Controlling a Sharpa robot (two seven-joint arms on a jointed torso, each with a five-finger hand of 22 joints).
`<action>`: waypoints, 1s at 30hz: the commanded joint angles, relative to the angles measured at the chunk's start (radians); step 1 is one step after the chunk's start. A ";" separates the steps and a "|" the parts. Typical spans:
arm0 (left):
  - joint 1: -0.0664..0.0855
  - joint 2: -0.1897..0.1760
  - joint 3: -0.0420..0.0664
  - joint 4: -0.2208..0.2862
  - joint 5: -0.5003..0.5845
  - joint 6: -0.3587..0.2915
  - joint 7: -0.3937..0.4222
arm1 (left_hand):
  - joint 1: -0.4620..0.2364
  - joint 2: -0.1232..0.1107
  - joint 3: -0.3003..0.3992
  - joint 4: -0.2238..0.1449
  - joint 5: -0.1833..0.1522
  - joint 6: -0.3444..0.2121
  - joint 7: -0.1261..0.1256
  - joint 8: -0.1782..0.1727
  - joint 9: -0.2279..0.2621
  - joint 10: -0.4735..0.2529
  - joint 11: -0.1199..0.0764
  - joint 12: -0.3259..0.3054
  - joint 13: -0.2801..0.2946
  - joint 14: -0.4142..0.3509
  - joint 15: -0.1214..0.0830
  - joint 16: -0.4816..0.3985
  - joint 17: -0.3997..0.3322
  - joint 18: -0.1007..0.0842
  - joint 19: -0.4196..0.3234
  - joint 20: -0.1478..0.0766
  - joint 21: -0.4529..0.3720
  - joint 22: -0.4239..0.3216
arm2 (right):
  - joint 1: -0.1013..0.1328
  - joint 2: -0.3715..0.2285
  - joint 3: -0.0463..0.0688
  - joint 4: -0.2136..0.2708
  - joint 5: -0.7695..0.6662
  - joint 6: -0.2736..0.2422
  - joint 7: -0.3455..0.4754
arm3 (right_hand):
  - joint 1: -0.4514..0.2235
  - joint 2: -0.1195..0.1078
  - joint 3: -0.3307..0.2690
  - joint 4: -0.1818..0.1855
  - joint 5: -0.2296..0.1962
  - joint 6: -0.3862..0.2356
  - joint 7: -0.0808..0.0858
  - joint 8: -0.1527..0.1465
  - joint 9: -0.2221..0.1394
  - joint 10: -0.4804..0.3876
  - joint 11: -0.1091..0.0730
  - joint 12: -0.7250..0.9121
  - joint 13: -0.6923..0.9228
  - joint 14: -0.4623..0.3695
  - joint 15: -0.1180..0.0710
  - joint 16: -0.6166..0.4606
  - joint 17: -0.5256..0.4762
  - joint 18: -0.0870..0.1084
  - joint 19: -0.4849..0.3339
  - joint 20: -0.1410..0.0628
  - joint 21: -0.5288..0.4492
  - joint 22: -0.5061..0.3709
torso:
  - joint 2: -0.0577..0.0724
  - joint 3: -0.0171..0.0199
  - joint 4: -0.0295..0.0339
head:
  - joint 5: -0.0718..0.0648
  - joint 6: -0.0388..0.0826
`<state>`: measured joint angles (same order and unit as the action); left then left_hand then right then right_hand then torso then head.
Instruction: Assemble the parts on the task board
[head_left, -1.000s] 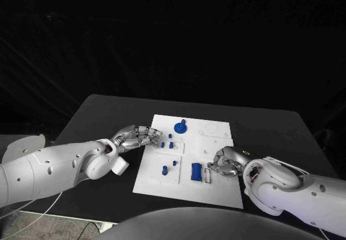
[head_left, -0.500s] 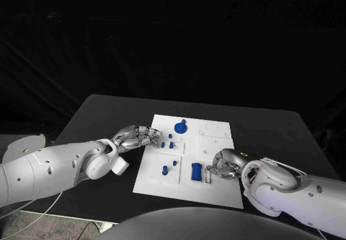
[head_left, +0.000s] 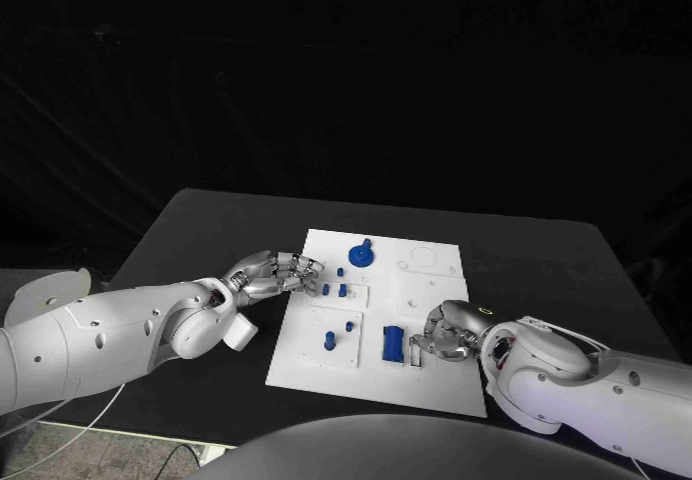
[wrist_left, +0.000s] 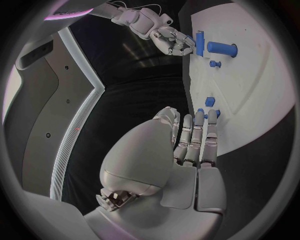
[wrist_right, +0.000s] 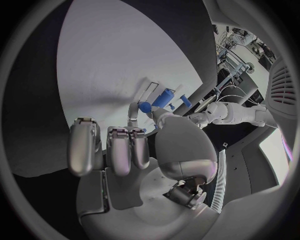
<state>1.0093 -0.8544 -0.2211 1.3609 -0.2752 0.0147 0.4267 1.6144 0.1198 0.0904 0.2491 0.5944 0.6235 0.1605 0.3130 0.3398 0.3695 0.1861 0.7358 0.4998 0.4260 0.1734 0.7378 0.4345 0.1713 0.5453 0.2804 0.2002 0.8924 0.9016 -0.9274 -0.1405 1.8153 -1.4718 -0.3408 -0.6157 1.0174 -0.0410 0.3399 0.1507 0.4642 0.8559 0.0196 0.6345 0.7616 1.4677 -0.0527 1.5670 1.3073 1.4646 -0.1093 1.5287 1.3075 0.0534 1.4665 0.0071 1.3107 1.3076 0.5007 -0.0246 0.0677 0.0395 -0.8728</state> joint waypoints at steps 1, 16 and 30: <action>0.000 0.001 0.001 0.001 0.001 0.021 0.003 | 0.009 -0.001 0.006 0.000 0.004 0.001 0.007 0.004 -0.001 0.006 0.005 0.001 -0.001 0.003 0.006 0.006 -0.001 -0.006 -0.002 -0.005 -0.002 0.001 | -0.002 0.002 0.000 -0.002 0.002 0.023 -0.011 | -0.004 -0.009 0.003 0.006 -0.008 -0.010 0.000 -0.005 -0.001 0.103 0.000 0.004 0.263 0.086 -0.002 -0.004 0.158 0.004 0.028 -0.008 -0.004 0.187 | 0.000 -0.0001 0.0002 | 0.000 0.000; 0.000 0.002 0.001 0.001 0.001 0.025 0.000 | 0.009 -0.001 0.008 -0.001 0.004 0.001 0.008 0.004 -0.001 0.006 0.005 0.001 -0.002 0.003 0.006 0.006 -0.001 -0.006 -0.002 -0.005 -0.002 0.002 | -0.003 0.011 0.000 -0.005 0.012 0.064 -0.014 | -0.011 -0.015 -0.001 0.014 -0.026 -0.028 0.010 -0.028 -0.006 0.103 0.008 0.004 0.263 0.085 0.004 -0.008 0.149 0.005 0.027 -0.003 -0.011 0.185 | 0.000 -0.0001 0.0003 | 0.001 0.000; 0.000 0.003 0.001 0.000 0.001 0.030 -0.004 | 0.009 -0.001 0.008 -0.001 0.004 0.001 0.008 0.004 -0.001 0.006 0.005 0.001 -0.002 0.003 0.006 0.006 -0.001 -0.006 -0.002 -0.005 -0.002 0.002 | -0.005 0.017 0.000 -0.010 0.030 0.090 -0.015 | -0.023 -0.012 -0.009 0.027 -0.056 -0.028 0.014 -0.034 -0.003 0.103 0.013 0.004 0.263 0.084 0.009 -0.009 0.146 0.005 0.026 0.002 -0.015 0.184 | 0.000 -0.0001 0.0001 | 0.002 0.000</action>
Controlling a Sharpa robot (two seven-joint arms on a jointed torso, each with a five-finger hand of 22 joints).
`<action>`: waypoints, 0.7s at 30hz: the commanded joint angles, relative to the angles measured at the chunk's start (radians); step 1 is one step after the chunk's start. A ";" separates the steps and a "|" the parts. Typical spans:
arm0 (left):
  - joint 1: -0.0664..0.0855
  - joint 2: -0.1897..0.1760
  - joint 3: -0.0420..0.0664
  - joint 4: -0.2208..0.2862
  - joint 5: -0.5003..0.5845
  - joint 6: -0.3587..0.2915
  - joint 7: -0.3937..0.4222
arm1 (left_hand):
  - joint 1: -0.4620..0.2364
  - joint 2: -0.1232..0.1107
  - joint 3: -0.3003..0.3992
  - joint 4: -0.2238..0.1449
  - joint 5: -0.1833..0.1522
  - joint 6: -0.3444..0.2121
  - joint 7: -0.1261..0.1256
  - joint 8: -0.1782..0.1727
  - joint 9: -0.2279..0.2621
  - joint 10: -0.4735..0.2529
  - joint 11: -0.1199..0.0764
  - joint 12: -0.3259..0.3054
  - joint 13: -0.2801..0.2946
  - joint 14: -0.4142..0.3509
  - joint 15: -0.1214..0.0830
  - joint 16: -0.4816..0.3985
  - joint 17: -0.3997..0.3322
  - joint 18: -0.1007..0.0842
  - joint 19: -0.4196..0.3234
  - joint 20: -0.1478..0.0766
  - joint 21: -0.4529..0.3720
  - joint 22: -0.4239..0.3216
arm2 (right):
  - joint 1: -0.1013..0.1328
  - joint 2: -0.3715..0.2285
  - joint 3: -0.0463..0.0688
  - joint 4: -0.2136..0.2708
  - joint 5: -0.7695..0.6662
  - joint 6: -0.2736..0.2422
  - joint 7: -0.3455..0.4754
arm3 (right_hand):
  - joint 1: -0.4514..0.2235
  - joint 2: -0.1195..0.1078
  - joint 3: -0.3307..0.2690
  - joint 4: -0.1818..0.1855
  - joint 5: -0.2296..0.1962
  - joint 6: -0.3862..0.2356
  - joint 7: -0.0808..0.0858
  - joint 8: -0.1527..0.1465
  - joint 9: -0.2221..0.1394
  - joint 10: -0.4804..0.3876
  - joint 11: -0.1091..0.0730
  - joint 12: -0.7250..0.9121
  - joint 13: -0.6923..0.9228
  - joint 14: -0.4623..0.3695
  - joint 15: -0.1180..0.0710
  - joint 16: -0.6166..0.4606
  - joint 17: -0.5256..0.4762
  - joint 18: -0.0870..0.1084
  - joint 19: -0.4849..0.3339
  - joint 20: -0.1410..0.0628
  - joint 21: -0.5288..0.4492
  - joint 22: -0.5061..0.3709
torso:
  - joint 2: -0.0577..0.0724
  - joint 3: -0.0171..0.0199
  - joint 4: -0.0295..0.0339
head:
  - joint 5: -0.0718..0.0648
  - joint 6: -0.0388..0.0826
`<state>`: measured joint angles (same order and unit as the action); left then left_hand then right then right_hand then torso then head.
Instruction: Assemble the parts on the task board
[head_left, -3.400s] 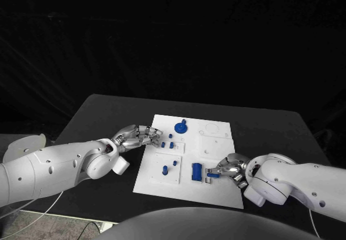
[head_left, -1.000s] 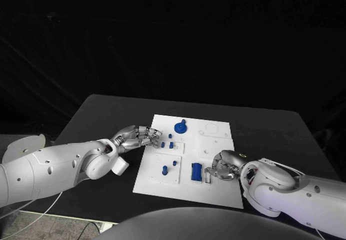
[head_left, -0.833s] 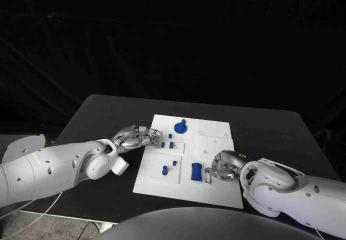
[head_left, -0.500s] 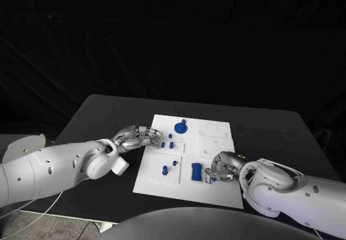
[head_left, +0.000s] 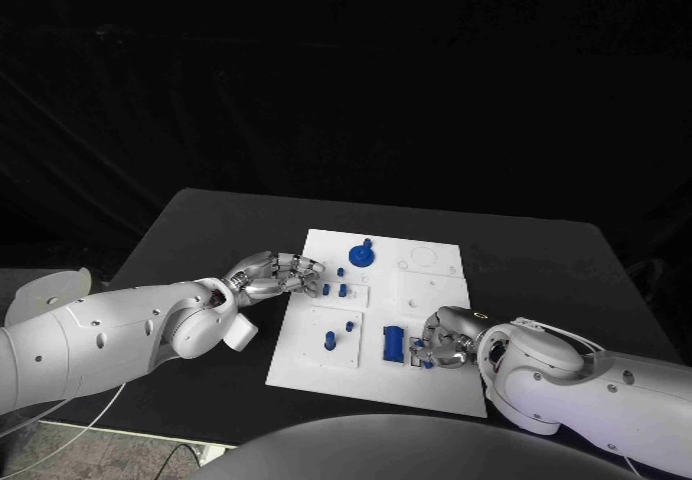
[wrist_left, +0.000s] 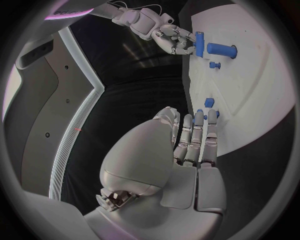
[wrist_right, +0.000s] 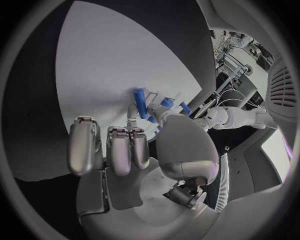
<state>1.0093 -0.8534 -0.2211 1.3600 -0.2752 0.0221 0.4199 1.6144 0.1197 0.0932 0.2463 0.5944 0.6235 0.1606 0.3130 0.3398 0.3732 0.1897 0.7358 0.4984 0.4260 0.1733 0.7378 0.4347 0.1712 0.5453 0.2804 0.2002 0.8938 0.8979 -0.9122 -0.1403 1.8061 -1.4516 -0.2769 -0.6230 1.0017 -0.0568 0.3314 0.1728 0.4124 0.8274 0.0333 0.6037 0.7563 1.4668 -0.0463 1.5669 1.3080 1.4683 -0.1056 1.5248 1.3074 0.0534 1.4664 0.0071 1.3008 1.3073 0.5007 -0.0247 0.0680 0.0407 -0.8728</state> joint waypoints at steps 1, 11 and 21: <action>0.000 0.002 0.001 0.001 0.001 0.023 0.003 | 0.009 -0.001 0.006 0.002 0.004 0.001 0.008 0.004 -0.001 0.002 0.001 0.001 -0.001 0.003 0.006 0.006 -0.002 -0.006 -0.002 -0.005 -0.002 0.001 | -0.001 0.002 0.000 -0.001 0.012 0.025 -0.008 | -0.005 0.004 0.000 0.004 -0.005 0.004 -0.001 -0.001 0.004 0.104 0.006 0.004 0.263 0.081 0.005 -0.005 0.147 0.005 0.026 0.002 -0.005 0.184 | 0.000 0.0000 -0.0002 | 0.000 0.000; 0.000 0.002 0.001 0.000 0.001 0.024 0.000 | 0.009 -0.001 0.008 0.001 0.004 0.001 0.008 0.005 -0.002 0.002 0.002 0.001 -0.002 0.004 0.007 0.007 -0.002 -0.007 -0.002 -0.005 -0.002 0.002 | -0.002 0.002 0.000 0.001 0.032 -0.014 0.004 | 0.040 0.035 0.050 -0.023 0.141 0.043 -0.027 0.061 0.071 0.104 -0.017 0.004 0.263 0.083 -0.012 0.001 0.157 0.004 0.031 -0.012 0.003 0.187 | 0.000 0.0002 0.0001 | 0.003 0.000; 0.000 0.003 0.001 -0.001 0.001 0.025 -0.002 | 0.009 -0.001 0.008 0.001 0.004 0.001 0.008 0.005 -0.002 0.002 0.002 0.001 -0.002 0.004 0.007 0.007 -0.002 -0.007 -0.002 -0.005 -0.002 0.002 | 0.003 -0.027 0.002 0.029 0.096 -0.041 0.009 | 0.034 0.037 0.073 -0.020 0.191 0.050 -0.034 0.081 0.102 0.104 -0.023 0.004 0.263 0.083 -0.018 0.000 0.156 0.004 0.032 -0.017 0.003 0.188 | 0.000 0.0002 -0.0004 | 0.006 0.000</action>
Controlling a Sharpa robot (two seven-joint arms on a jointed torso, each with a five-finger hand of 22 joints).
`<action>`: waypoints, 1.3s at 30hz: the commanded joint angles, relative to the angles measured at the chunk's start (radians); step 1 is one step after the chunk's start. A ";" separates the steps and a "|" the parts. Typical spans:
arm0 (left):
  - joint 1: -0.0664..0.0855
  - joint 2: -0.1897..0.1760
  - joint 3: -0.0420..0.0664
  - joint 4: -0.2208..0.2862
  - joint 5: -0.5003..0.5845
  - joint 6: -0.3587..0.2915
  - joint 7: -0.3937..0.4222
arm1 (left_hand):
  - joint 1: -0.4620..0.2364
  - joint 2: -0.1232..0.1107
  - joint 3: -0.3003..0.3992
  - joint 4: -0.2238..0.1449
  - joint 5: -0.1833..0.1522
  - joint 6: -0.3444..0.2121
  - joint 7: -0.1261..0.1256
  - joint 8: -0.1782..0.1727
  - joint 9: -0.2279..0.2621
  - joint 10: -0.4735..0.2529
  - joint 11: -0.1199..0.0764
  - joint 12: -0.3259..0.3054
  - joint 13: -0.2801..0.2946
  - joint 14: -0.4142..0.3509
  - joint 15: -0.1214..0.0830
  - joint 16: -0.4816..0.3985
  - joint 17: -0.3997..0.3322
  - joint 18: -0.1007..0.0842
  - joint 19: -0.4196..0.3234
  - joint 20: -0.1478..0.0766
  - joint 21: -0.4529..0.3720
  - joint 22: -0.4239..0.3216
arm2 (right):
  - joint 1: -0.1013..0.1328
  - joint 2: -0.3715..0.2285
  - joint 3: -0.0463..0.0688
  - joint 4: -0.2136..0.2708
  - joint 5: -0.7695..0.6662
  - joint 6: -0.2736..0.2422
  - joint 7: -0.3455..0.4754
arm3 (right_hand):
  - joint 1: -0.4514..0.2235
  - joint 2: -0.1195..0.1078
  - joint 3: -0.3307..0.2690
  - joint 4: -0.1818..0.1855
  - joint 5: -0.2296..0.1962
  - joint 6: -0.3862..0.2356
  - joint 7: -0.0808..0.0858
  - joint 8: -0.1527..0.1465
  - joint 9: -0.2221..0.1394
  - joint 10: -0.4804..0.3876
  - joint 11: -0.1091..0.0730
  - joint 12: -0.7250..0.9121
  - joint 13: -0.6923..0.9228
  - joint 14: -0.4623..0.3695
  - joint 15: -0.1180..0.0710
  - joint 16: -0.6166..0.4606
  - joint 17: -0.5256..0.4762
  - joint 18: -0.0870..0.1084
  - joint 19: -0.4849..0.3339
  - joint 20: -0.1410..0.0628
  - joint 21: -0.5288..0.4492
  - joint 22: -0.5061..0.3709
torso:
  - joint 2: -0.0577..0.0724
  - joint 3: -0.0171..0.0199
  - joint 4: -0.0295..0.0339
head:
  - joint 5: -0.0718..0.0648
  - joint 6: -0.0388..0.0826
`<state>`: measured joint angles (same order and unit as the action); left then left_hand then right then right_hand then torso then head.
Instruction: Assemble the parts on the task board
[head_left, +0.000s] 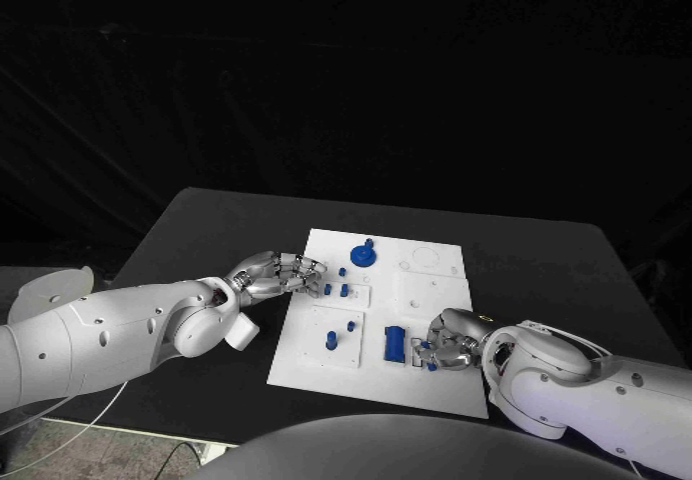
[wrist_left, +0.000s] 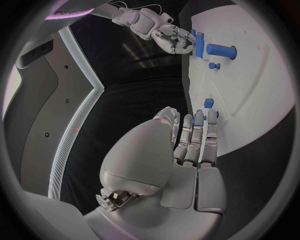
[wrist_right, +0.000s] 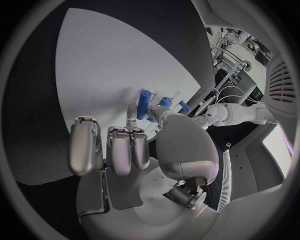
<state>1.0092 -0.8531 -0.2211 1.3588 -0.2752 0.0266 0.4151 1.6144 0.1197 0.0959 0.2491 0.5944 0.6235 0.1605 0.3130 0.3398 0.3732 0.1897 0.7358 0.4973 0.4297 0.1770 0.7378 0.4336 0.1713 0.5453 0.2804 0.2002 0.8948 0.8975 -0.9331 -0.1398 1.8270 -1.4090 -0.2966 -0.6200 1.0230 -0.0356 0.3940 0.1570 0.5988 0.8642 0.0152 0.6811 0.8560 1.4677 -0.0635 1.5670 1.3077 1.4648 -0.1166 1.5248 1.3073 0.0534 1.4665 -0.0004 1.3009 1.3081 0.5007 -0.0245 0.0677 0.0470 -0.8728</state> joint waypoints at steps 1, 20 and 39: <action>0.000 0.003 0.001 0.000 0.001 0.021 0.003 | 0.009 -0.001 0.005 -0.002 0.004 0.001 0.008 0.005 -0.002 0.002 0.002 0.001 -0.001 0.001 0.003 0.007 -0.001 -0.007 -0.002 -0.005 -0.002 0.001 | 0.006 -0.009 0.002 0.010 0.068 -0.022 0.005 | 0.012 0.016 0.010 -0.004 0.005 0.014 -0.016 0.003 0.003 0.103 -0.006 0.004 0.263 0.086 -0.007 0.000 0.156 0.004 0.032 -0.009 0.004 0.187 | -0.001 -0.0001 0.0005 | -0.003 0.000; 0.000 0.005 0.001 -0.001 0.001 0.025 -0.002 | 0.009 -0.001 0.005 -0.002 0.004 0.001 0.008 0.005 -0.002 0.002 0.002 0.001 -0.001 0.001 0.003 0.007 -0.001 -0.007 -0.002 -0.005 -0.002 0.001 | 0.029 -0.003 0.004 -0.023 0.313 0.052 -0.008 | -0.044 -0.006 -0.009 0.033 -0.100 -0.007 -0.004 -0.034 0.005 0.103 0.003 0.004 0.263 0.083 -0.001 -0.008 0.135 0.005 0.029 -0.007 -0.008 0.184 | 0.000 -0.0003 0.0007 | -0.005 0.000; 0.000 0.004 0.001 0.000 0.001 0.028 -0.005 | 0.009 -0.001 0.005 -0.002 0.004 0.001 0.008 0.005 -0.002 0.002 0.002 0.001 -0.001 0.001 0.003 0.007 -0.001 -0.007 -0.002 -0.005 -0.002 0.001 | 0.026 0.019 0.004 -0.039 0.280 -0.018 0.020 | -0.052 -0.008 -0.015 0.038 -0.120 -0.008 -0.003 -0.043 0.003 0.103 0.004 0.004 0.263 0.079 0.000 -0.017 0.114 0.008 0.025 -0.005 -0.022 0.180 | 0.000 -0.0004 0.0006 | -0.005 0.000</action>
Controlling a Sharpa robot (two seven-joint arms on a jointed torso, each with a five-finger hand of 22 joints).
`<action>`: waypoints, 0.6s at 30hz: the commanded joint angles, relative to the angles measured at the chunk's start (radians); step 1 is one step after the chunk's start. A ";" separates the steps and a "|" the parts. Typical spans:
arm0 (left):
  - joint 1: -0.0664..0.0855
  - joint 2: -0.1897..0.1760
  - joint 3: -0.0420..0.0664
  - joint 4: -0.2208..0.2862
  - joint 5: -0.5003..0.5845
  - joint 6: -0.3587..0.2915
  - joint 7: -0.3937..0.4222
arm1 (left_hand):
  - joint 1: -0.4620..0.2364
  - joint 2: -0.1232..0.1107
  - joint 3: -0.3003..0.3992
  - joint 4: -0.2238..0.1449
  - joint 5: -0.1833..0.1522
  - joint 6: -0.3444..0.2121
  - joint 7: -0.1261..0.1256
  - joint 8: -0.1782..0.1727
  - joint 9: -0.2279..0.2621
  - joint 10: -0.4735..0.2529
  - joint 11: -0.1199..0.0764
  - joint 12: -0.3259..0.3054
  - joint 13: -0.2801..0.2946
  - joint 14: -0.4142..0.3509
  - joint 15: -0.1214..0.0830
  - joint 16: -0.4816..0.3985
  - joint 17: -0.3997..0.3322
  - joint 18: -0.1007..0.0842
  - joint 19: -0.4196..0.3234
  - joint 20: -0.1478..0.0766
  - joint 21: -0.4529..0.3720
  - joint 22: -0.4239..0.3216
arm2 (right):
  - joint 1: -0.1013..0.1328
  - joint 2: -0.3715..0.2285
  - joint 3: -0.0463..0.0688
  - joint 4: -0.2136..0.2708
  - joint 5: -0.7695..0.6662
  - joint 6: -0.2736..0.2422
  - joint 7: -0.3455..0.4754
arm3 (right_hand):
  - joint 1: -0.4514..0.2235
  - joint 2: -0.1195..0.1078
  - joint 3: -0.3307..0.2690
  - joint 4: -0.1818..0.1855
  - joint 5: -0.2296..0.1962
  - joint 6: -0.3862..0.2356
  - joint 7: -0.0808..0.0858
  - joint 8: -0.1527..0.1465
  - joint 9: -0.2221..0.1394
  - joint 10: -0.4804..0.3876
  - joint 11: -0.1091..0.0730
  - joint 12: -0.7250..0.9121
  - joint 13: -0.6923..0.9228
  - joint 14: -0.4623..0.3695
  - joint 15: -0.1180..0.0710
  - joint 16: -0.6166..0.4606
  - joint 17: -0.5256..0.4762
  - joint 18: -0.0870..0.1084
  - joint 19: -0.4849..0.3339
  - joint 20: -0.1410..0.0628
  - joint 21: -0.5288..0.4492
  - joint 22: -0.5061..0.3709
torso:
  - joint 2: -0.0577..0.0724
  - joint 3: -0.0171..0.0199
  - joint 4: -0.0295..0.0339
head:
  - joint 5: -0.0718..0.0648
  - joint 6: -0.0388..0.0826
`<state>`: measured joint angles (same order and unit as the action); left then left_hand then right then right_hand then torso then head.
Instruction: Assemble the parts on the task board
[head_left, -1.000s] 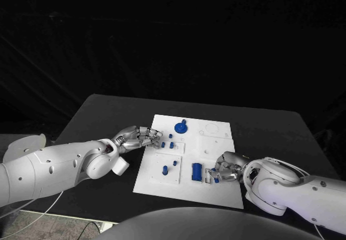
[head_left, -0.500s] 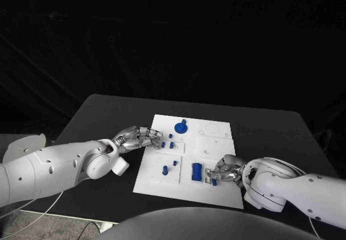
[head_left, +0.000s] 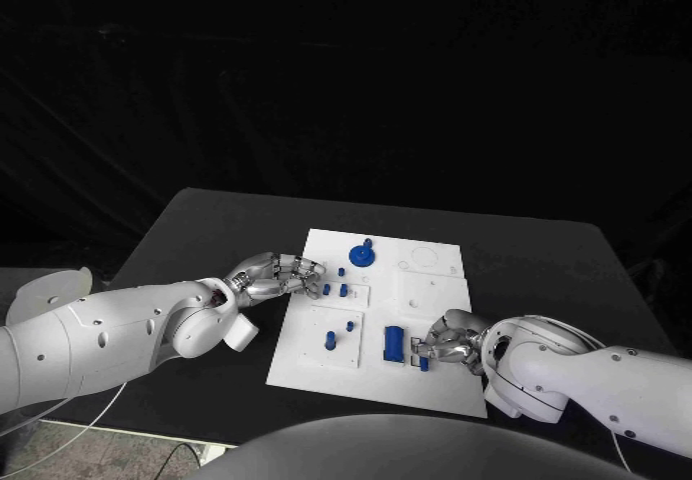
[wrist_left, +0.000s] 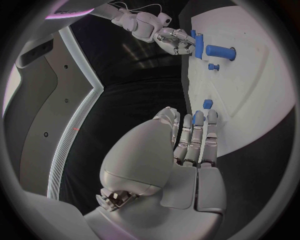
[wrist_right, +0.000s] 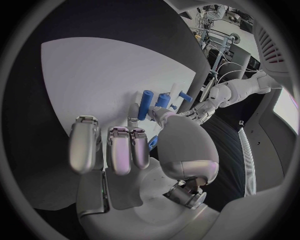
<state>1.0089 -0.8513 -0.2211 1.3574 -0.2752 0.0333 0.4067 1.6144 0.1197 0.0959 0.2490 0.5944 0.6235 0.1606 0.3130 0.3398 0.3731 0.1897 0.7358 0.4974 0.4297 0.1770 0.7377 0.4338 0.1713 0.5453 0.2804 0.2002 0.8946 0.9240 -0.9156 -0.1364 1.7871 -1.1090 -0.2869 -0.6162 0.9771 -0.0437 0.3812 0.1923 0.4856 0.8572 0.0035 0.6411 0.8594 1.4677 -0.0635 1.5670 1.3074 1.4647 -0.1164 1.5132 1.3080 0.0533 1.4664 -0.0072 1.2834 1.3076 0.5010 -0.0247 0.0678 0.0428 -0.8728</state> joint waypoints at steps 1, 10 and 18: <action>0.000 0.002 0.001 0.002 0.001 0.021 0.003 | 0.009 -0.001 0.005 -0.002 0.004 0.001 0.008 0.005 -0.002 0.002 0.002 0.001 -0.001 0.001 0.003 0.007 -0.001 -0.007 -0.002 -0.005 -0.002 0.001 | -0.001 0.002 0.000 0.001 -0.023 -0.029 0.017 | -0.006 0.000 -0.002 0.003 -0.007 -0.001 0.009 -0.003 0.000 0.103 0.004 0.004 0.263 0.079 0.000 -0.006 0.113 0.008 0.025 0.002 -0.005 0.180 | 0.000 -0.0001 0.0004 | 0.001 0.000; 0.000 0.001 0.001 0.002 0.001 0.024 -0.001 | 0.009 -0.001 0.005 -0.002 0.004 0.001 0.008 0.005 -0.002 0.002 0.002 0.001 -0.001 0.001 0.003 0.007 -0.001 -0.007 -0.002 -0.005 -0.002 0.001 | -0.002 0.002 0.000 0.009 -0.044 -0.041 0.018 | -0.001 0.000 -0.002 -0.001 -0.012 0.003 0.008 -0.002 0.002 0.103 0.004 0.004 0.263 0.077 0.000 -0.010 0.105 0.010 0.023 0.002 -0.012 0.178 | -0.001 0.0001 0.0002 | 0.003 0.000; 0.000 0.002 0.001 0.000 0.001 0.026 -0.004 | 0.008 -0.001 0.010 -0.003 0.004 0.001 0.009 0.005 -0.001 0.003 0.003 0.000 -0.004 0.002 0.004 0.007 -0.002 -0.008 -0.003 -0.005 -0.002 0.004 | -0.003 0.006 0.000 0.003 -0.058 -0.039 0.004 | -0.011 -0.002 -0.011 0.007 -0.035 0.006 0.008 0.000 0.008 0.103 0.004 0.004 0.263 0.077 0.000 -0.011 0.102 0.011 0.022 0.003 -0.018 0.177 | 0.000 -0.0002 0.0004 | 0.001 0.000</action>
<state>1.0089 -0.8511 -0.2211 1.3561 -0.2752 0.0373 0.4007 1.6144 0.1197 0.0999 0.2450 0.5944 0.6272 0.1643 0.3130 0.3398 0.3731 0.1896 0.7358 0.4945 0.4296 0.1770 0.7413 0.4324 0.1713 0.5453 0.2804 0.2002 0.8977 0.9218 -0.9110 -0.1366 1.7920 -1.1417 -0.3233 -0.6072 0.9735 -0.0476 0.3733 0.2000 0.4523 0.8571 0.0113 0.6403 0.8675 1.4676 -0.0634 1.5670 1.3074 1.4647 -0.1164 1.5055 1.3078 0.0533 1.4664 -0.0072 1.2664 1.3074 0.5006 -0.0247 0.0678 0.0449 -0.8728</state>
